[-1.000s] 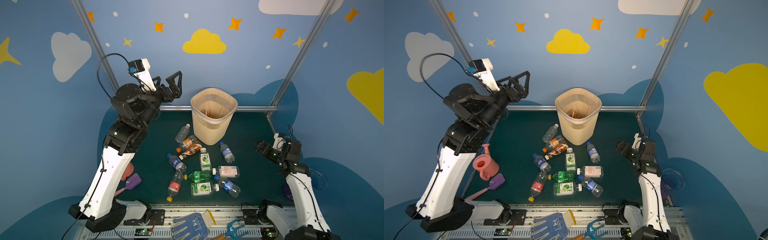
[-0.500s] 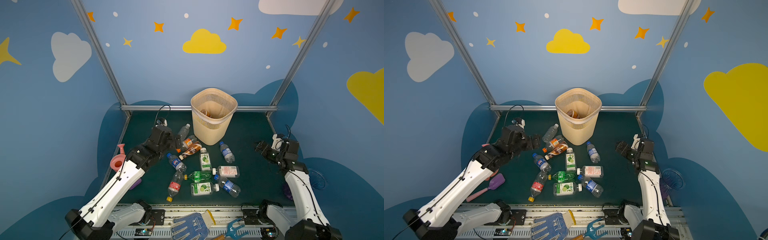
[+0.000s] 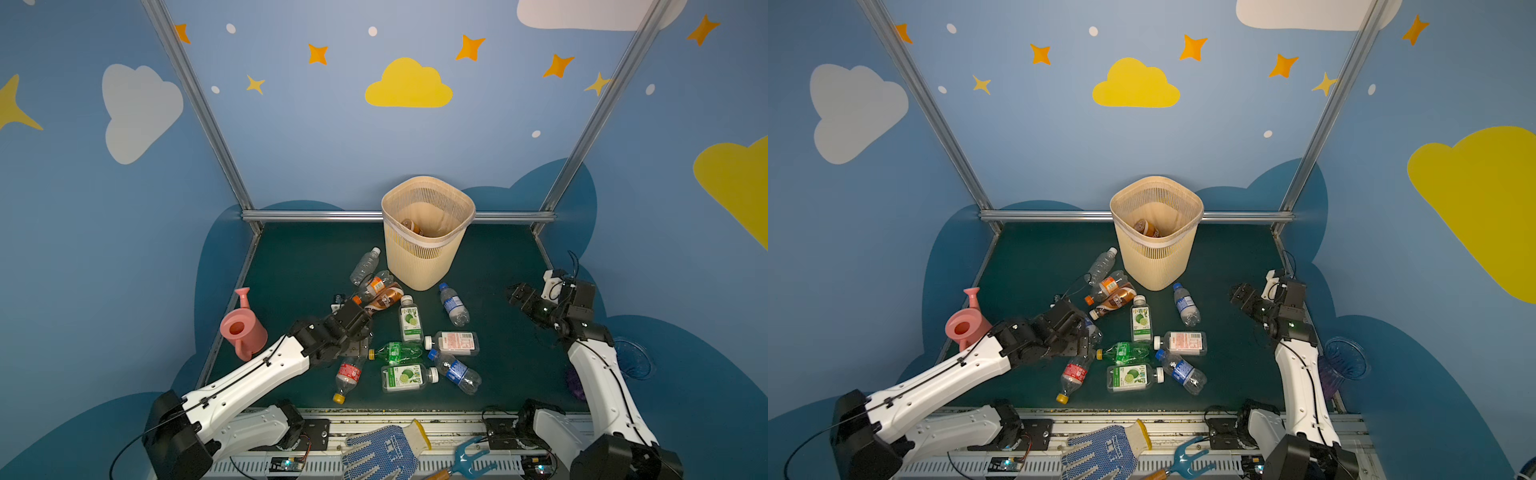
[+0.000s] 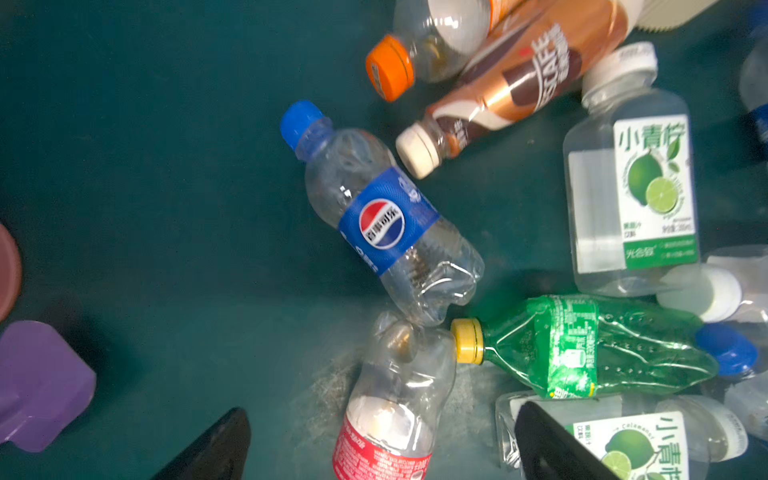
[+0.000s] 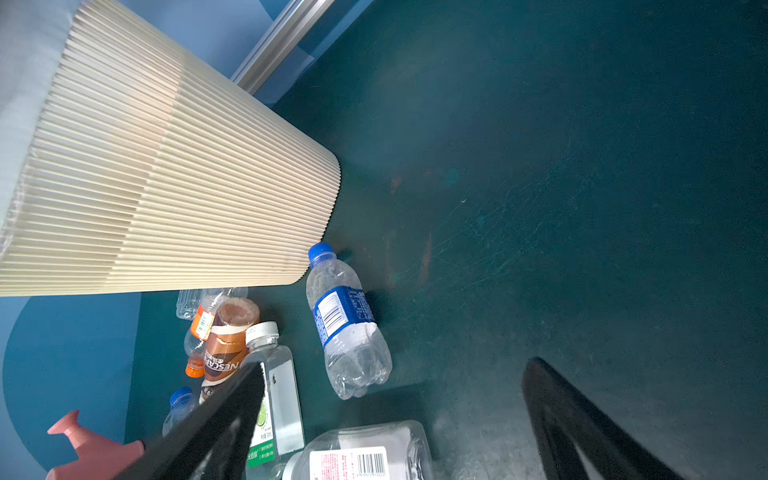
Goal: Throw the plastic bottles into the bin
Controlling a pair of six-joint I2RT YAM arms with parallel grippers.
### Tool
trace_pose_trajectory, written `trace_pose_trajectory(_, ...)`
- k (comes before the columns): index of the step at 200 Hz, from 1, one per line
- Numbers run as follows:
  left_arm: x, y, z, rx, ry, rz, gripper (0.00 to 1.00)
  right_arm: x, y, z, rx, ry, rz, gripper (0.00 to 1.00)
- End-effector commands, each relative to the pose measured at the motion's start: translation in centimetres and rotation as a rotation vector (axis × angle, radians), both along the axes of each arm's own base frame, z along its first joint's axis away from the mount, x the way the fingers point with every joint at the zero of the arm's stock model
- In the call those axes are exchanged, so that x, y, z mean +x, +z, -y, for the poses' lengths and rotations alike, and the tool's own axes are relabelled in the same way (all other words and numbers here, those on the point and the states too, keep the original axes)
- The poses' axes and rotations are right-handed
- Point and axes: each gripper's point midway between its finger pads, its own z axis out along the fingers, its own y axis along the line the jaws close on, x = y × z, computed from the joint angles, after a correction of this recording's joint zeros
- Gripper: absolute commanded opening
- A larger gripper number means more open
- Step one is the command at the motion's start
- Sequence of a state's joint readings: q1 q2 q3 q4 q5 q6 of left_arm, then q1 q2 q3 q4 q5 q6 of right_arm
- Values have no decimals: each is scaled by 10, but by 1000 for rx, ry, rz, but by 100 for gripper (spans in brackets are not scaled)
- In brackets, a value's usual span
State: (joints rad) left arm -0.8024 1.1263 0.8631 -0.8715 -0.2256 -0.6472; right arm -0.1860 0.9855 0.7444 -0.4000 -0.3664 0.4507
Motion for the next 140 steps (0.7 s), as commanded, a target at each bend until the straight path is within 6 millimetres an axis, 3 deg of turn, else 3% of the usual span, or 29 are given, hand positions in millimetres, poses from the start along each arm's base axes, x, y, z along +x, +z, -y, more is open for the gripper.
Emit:
trace_pose_trajectory(1,-15,-21,4,2,8,-90,97,1,-3,-1,0,2,-3,97)
trace_pose_trajectory(33,-19,-38,7,27,-8,-147,93,2,-4,-1,2,3,-5,97)
trace_pose_trajectory(103,-26,-75,15,122,-57,-312,75,0,-7,-1,-2,5,-13,97)
trace_pose_trajectory(140,-29,-85,15,118,-58,-328,74,-1,-9,1,-11,-1,-15,97)
